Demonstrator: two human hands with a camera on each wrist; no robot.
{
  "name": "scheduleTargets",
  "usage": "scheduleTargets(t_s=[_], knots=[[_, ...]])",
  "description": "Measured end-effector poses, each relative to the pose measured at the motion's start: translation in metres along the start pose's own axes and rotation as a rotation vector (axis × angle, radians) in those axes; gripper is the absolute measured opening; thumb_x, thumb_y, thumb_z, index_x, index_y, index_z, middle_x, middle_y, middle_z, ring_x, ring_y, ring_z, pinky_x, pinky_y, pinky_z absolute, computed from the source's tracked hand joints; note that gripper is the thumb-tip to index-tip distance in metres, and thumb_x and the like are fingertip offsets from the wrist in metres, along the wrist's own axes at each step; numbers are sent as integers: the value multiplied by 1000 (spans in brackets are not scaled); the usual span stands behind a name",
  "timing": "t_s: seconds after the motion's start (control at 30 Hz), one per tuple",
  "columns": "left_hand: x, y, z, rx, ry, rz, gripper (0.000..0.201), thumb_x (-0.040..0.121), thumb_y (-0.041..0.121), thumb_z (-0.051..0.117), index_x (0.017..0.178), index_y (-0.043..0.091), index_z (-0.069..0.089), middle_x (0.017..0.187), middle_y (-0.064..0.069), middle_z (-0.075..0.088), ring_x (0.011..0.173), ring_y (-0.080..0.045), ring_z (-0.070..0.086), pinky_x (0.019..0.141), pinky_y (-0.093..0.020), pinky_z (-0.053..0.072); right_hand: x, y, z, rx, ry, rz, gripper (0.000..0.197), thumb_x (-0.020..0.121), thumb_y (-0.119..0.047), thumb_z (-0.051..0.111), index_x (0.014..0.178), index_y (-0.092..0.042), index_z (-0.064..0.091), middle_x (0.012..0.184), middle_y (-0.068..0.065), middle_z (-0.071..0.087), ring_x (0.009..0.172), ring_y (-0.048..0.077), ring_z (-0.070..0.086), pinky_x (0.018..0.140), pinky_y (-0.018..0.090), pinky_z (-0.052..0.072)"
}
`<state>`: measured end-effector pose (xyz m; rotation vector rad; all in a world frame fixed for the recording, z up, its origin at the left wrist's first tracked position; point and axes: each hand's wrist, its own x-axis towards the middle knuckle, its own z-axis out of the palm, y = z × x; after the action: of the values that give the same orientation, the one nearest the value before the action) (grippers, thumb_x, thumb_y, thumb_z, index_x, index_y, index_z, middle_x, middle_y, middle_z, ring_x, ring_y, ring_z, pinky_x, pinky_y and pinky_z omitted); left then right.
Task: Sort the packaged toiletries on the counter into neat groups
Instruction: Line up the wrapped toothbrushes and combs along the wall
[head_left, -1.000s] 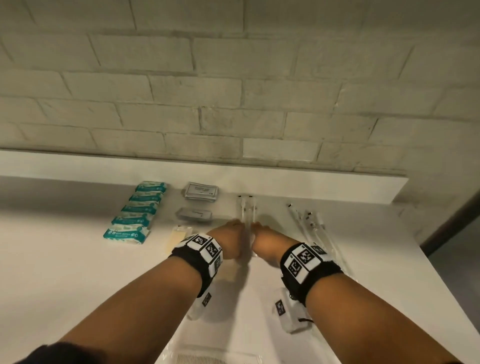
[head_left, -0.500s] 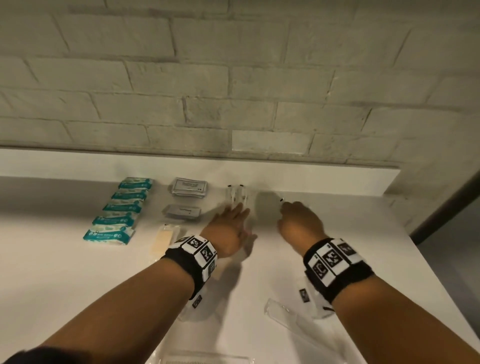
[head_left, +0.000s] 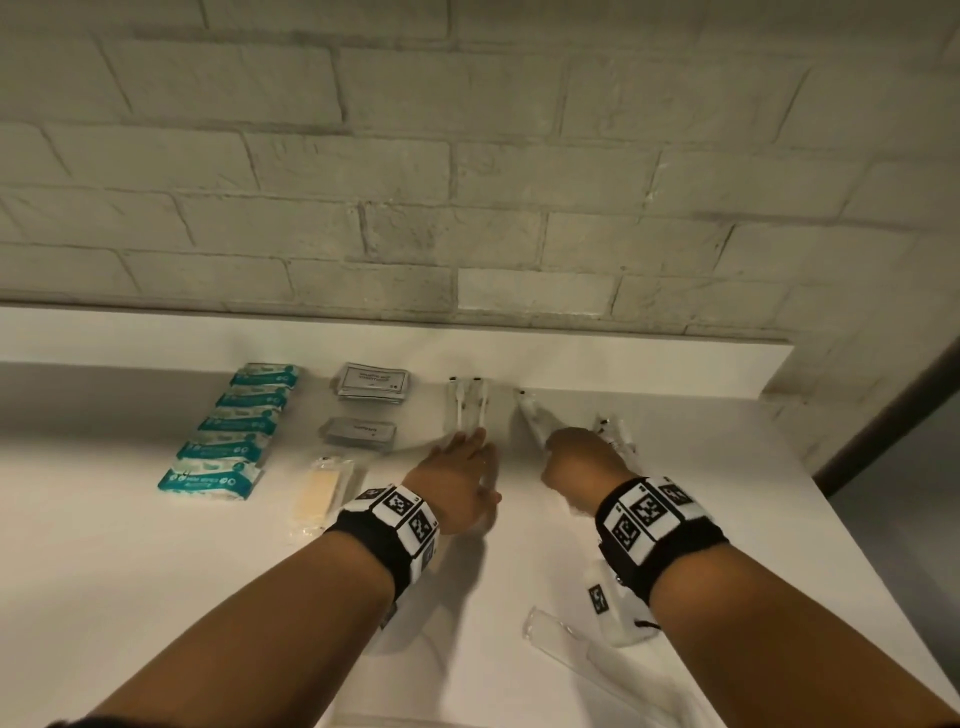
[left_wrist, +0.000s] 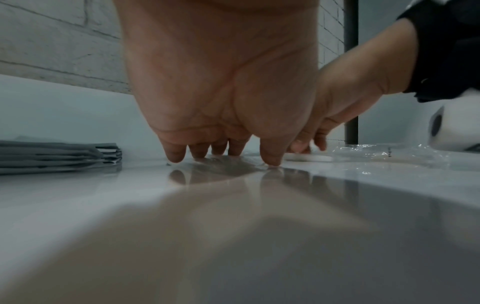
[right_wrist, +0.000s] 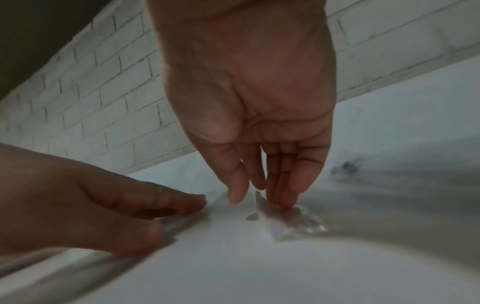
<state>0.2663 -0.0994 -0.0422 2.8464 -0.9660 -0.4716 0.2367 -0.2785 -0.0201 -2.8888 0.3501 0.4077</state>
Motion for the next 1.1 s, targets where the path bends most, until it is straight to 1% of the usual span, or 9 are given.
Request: scheduleTargets(t_s=[0.17, 0.27, 0.37, 0.53, 0.67, 0.77, 0.87, 0.97, 1.1], knots=[[-5, 5, -3, -33, 41, 10, 61, 101, 29, 31, 153, 13, 3, 162, -7, 4, 149, -29, 6, 119, -47, 14, 8, -41, 4, 118, 27, -131, 33, 92, -11, 50, 123, -5, 61, 125, 14, 62, 114, 30, 58, 95, 31, 44], [-6, 8, -5, -49, 66, -5, 56, 103, 26, 25, 153, 15, 3, 162, -6, 5, 149, -27, 7, 119, -46, 15, 10, -51, 10, 269, 29, -89, 34, 87, -7, 55, 121, -7, 60, 121, 13, 64, 111, 30, 60, 93, 31, 45], [-4, 9, -2, -69, 54, -28, 57, 103, 29, 25, 154, 19, 1, 162, -5, 3, 149, -27, 6, 119, -46, 14, 4, -46, 9, 505, 87, -36, 38, 91, -8, 46, 129, -12, 50, 122, 13, 62, 111, 31, 59, 90, 33, 46], [-2, 8, 0, 6, 48, 17, 58, 101, 42, 27, 154, 30, 4, 162, 4, -2, 148, -30, 8, 116, -53, 19, -5, -32, 3, 594, 51, -68, 35, 89, -7, 48, 124, -12, 50, 118, 12, 61, 105, 28, 59, 88, 34, 49], [-1, 5, -1, 41, -23, 10, 54, 102, 39, 22, 153, 28, 12, 162, 6, -1, 149, -28, 4, 116, -54, 16, -11, -3, -11, 301, 132, -22, 39, 88, -9, 46, 126, -16, 52, 124, 11, 57, 110, 30, 58, 92, 36, 49], [0, 4, 1, 47, -32, 7, 54, 101, 39, 23, 153, 28, 13, 162, 6, 0, 149, -28, 4, 116, -54, 17, -17, 25, -26, 10, 240, 232, 29, 92, -17, 43, 116, -12, 59, 118, 11, 59, 109, 31, 60, 87, 37, 47], [1, 4, 0, 28, -32, -3, 53, 101, 39, 23, 152, 28, 14, 162, 7, 0, 149, -27, 3, 115, -54, 16, -22, 43, -33, -58, 68, 410, 22, 91, -19, 50, 106, -13, 65, 113, 5, 65, 107, 26, 61, 87, 35, 46], [2, 4, 1, 37, -18, -1, 53, 101, 39, 23, 152, 29, 14, 162, 7, 0, 149, -26, 3, 116, -54, 16, -21, 46, -25, -138, -119, 380, 30, 88, -24, 62, 115, -12, 61, 117, 4, 63, 108, 24, 60, 85, 33, 46], [2, 4, 2, 40, -16, -6, 53, 101, 39, 23, 152, 29, 14, 162, 7, 0, 149, -26, 4, 116, -54, 17, -13, 43, -18, 16, -102, 342, 38, 88, -14, 57, 125, -6, 58, 116, 9, 64, 104, 26, 62, 80, 31, 48]])
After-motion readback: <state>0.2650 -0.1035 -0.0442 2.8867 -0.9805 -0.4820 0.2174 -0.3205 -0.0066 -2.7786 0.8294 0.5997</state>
